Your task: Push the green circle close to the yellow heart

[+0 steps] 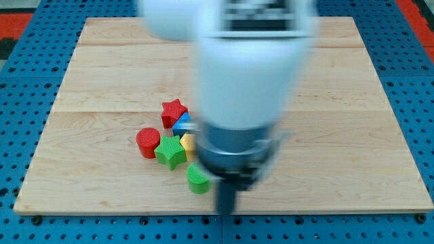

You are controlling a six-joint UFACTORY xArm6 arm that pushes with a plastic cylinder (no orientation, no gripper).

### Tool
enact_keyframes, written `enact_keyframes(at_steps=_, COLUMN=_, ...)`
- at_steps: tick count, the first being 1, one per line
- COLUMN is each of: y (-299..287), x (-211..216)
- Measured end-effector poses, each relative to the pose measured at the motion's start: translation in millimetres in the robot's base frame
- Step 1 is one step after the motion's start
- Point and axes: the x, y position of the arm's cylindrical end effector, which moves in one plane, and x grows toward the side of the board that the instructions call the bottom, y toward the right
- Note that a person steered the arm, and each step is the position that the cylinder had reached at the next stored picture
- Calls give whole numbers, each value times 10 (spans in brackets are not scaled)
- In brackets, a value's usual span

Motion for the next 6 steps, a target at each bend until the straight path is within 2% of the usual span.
enact_keyframes(at_steps=1, y=-660, x=-172)
enact_keyframes(at_steps=2, y=-613, x=-242)
enact_keyframes(at_steps=3, y=-487, x=-53)
enact_keyframes(at_steps=4, y=-256, x=-135)
enact_keyframes(at_steps=5, y=-224, x=-407)
enact_keyframes(at_steps=6, y=-202, x=-427)
